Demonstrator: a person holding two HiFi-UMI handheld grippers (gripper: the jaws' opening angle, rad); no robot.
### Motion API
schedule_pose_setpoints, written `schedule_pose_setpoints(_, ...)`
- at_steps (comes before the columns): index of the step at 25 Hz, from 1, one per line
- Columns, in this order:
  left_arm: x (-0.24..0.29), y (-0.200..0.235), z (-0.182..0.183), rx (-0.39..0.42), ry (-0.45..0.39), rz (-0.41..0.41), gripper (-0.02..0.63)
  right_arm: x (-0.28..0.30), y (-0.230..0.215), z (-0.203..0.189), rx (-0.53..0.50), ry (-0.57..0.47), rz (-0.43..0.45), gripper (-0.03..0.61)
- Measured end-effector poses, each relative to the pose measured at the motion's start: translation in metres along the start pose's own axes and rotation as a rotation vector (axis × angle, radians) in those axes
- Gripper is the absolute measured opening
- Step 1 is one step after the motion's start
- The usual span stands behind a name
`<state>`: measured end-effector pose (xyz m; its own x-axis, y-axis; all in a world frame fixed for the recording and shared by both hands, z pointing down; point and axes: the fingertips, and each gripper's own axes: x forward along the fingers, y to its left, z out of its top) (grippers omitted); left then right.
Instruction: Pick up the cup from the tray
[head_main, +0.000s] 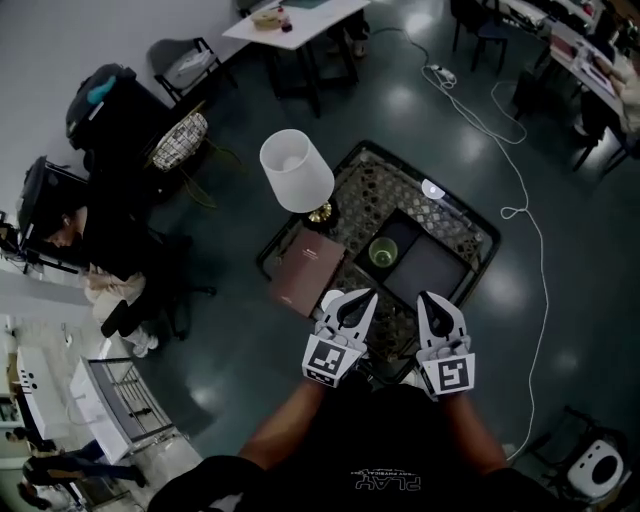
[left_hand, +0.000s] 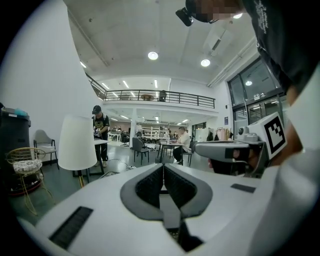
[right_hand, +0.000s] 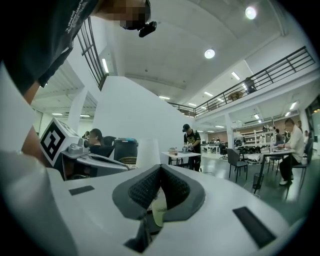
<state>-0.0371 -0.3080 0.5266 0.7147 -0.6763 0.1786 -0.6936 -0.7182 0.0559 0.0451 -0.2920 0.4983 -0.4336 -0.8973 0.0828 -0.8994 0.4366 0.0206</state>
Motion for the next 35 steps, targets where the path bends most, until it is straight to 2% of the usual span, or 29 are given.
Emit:
schedule_pose_setpoints(7, 0.011, 0.021, -0.004, -0.014, 0.004, -0.068, 0.011, 0.026, 0.002, -0.002, 0.017, 0.021, -0.059, 0.011)
schedule_pose_setpoints(13, 0.024, 0.033, -0.011, -0.014, 0.009, -0.081, 0.011, 0.039, -0.003, -0.008, 0.011, 0.054, -0.078, 0.011)
schedule_pose_setpoints(17, 0.031, 0.038, -0.018, -0.015, 0.024, -0.063, 0.011, 0.043, -0.01, -0.016, 0.024, 0.064, -0.074, 0.011)
schedule_pose_setpoints(21, 0.039, 0.039, -0.025, -0.014, 0.043, -0.038, 0.011, 0.048, -0.018, -0.024, 0.027, 0.028, -0.035, 0.011)
schedule_pose_setpoints(28, 0.05, 0.038, -0.043, -0.019, 0.08, 0.004, 0.011, 0.056, -0.026, -0.053, 0.031, 0.097, 0.022, 0.011)
schedule_pose_setpoints(35, 0.06, 0.041, -0.07, -0.001, 0.118, 0.054, 0.017, 0.055, -0.03, -0.068, 0.098, 0.091, 0.02, 0.011)
